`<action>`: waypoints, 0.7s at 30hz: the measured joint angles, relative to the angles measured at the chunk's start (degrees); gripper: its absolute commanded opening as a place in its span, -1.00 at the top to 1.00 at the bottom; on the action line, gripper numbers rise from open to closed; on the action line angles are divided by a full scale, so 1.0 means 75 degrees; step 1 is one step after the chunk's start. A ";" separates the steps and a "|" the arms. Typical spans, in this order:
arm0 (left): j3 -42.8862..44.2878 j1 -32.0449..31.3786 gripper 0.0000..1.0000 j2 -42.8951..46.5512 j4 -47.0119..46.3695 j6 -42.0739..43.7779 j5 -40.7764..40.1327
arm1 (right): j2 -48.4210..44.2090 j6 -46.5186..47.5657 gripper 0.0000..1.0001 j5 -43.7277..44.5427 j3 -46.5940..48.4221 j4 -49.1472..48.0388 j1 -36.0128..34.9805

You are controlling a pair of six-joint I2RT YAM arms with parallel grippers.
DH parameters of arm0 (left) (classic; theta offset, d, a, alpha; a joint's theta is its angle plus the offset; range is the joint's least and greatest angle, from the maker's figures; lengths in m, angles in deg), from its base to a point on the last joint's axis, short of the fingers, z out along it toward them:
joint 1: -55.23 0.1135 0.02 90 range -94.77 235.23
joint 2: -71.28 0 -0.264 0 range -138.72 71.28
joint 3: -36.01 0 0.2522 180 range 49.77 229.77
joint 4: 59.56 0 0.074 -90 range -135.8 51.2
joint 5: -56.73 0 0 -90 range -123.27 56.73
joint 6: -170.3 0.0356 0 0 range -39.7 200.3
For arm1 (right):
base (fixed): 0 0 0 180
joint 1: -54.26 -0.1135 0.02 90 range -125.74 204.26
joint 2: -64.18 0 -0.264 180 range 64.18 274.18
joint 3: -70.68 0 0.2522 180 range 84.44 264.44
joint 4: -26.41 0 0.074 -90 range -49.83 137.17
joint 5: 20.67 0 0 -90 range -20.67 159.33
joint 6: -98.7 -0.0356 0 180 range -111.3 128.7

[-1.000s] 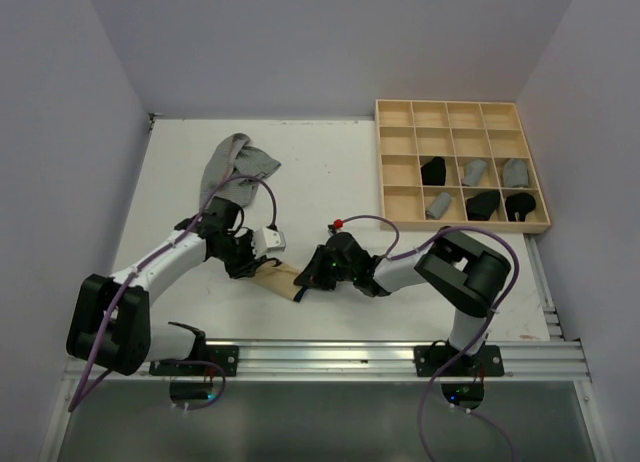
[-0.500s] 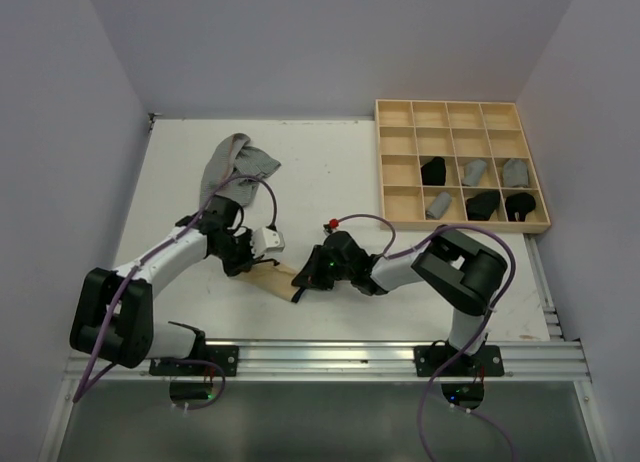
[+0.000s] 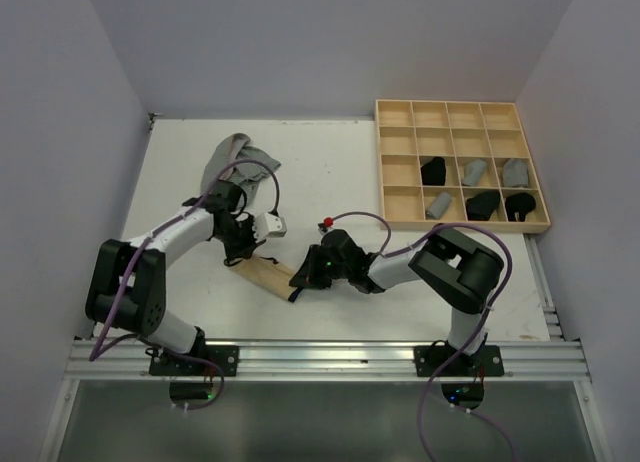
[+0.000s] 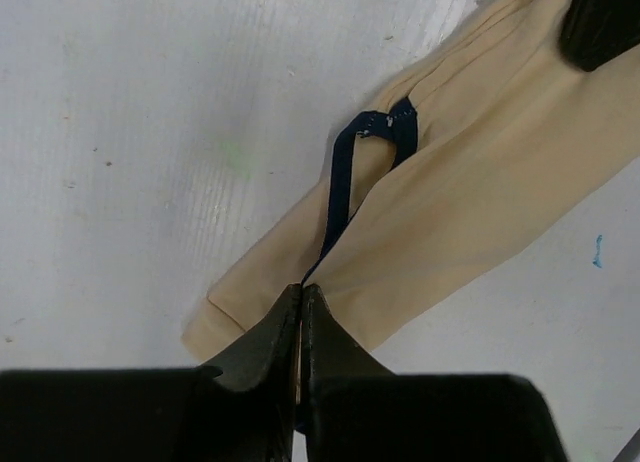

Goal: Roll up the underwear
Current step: Fold the underwear

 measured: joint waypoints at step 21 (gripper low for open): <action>0.0848 0.0866 0.20 0.1667 0.0306 -0.0644 0.0364 | -0.2261 0.0968 0.16 0.0370 -0.0006 0.2547 -0.0583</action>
